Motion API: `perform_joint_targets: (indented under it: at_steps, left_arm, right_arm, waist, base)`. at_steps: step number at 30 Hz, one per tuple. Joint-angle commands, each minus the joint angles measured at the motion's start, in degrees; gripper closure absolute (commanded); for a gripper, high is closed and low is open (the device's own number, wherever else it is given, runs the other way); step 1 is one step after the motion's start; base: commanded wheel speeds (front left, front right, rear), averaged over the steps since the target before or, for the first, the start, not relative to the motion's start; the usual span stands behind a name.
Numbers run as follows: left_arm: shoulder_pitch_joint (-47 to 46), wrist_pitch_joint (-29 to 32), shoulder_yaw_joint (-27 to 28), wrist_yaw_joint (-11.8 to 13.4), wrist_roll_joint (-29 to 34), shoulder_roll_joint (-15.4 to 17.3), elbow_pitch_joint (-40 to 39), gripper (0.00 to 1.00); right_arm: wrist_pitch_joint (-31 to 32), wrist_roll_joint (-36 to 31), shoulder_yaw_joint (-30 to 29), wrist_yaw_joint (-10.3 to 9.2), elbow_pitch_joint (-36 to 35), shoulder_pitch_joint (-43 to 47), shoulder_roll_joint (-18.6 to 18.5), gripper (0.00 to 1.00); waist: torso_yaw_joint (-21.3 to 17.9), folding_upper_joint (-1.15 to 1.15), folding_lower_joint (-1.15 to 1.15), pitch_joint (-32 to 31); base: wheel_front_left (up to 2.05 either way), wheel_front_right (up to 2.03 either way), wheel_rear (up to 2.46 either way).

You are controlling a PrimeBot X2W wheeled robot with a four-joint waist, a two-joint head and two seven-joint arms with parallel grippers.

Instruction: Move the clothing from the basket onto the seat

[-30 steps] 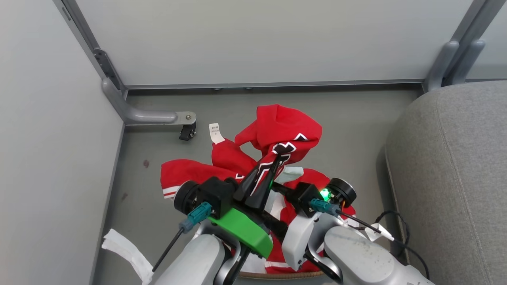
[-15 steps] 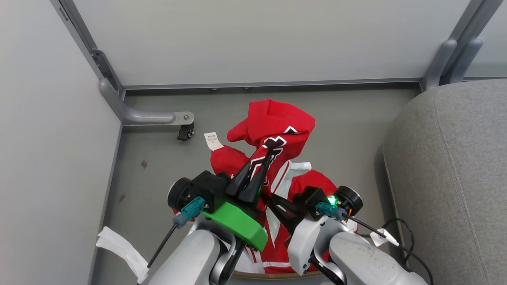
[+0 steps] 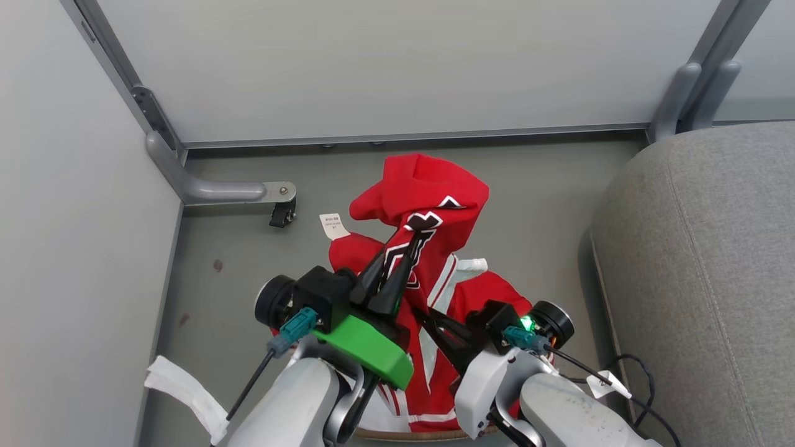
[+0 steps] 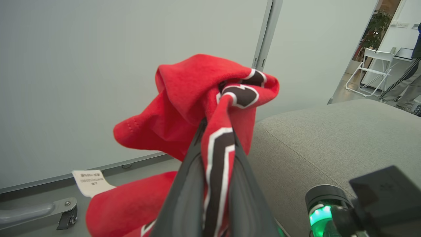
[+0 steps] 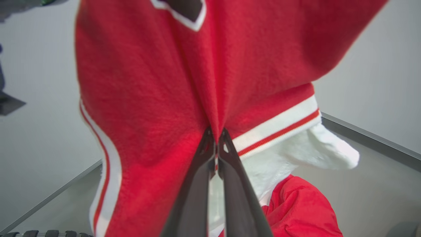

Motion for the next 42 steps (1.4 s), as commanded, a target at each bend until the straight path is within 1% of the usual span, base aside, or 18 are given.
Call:
perform_joint_targets:
  at_steps: [1, 2, 3, 8, 14, 19, 25, 30, 33, 35, 42]
  left_arm:
    - [0.5, -0.37, 1.04, 0.8, 0.5, 0.06, -1.23, 0.73]
    - [0.79, -0.37, 1.43, 1.11, 0.72, 0.06, -1.36, 0.12]
    - [1.18, -0.3, 1.76, 1.28, 1.07, 0.07, -1.36, 0.0]
    - [2.51, -0.23, 3.65, 1.72, 3.65, 0.09, -0.49, 0.0]
    - [3.5, -0.23, 6.89, 0.77, 6.74, 0.09, 1.37, 0.0]
    - [4.02, -0.23, 9.96, -0.21, 9.09, 0.09, 2.53, 0.0]
    - [5.03, -0.23, 13.45, -1.11, 11.4, 0.13, 3.01, 0.0]
    - [5.59, -0.23, 15.64, -1.51, 13.0, 0.14, 2.77, 0.0]
    - [5.46, -0.23, 16.48, -1.68, 13.56, 0.15, 2.65, 0.0]
    - [5.36, -0.23, 17.26, -1.74, 14.06, 0.18, 2.57, 0.0]
    - [5.19, -0.23, 17.2, -1.8, 15.59, 0.42, 2.05, 0.0]
  right_arm:
    - [0.03, -0.69, -0.35, -0.04, -0.49, 1.14, -0.46, 1.0]
    - [0.03, -0.89, -0.63, -0.04, -1.05, 1.27, -0.46, 1.0]
    - [0.02, -1.14, -1.05, -0.04, -1.8, 1.55, -0.46, 1.0]
    - [0.01, -2.06, -2.42, -0.04, -4.81, 2.61, -0.39, 1.0]
    - [-0.04, -3.08, -4.89, -0.04, -9.54, 4.39, -0.83, 1.0]
    - [-0.04, -3.19, -8.8, -0.04, -14.18, 6.28, -1.51, 1.0]
    - [-0.04, -3.67, -11.04, -0.04, -18.04, 8.52, -2.61, 1.0]
    - [-0.03, -4.01, -12.43, -0.04, -20.72, 9.53, -2.66, 1.0]
    - [-0.04, -4.17, -13.14, -0.04, -21.93, 9.42, -2.61, 1.0]
    - [-0.04, -4.58, -13.91, -0.04, -23.31, 9.33, -2.46, 1.0]
    - [-0.04, -5.13, -15.78, -0.04, -26.22, 8.58, -2.51, 1.0]
  waist:
    - [-0.16, 0.0, 0.0, -0.07]
    - [-0.25, 0.0, 0.0, -0.07]
    - [-0.39, 0.0, 0.0, -0.11]
    - [-1.91, 0.0, 0.0, -0.34]
    - [-5.89, 0.0, 0.0, -0.11]
    - [-10.6, 0.0, 0.0, 0.8]
    - [-17.04, 0.0, 0.0, 1.62]
    - [-23.38, 0.0, 0.0, 2.43]
    - [-26.41, 0.0, 0.0, 2.82]
    - [-30.03, 0.0, 0.0, 3.13]
    - [-35.95, 0.0, 0.0, 3.86]
  base:
    - [0.0, 0.0, 0.0]
    - [0.0, 0.0, 0.0]
    - [0.0, 0.0, 0.0]
    - [0.0, 0.0, 0.0]
    - [0.0, 0.0, 0.0]
    - [0.0, 0.0, 0.0]
    - [0.0, 0.0, 0.0]
    - [0.0, 0.0, 0.0]
    - [0.0, 0.0, 0.0]
    - [0.0, 0.0, 0.0]
    - [0.0, 0.0, 0.0]
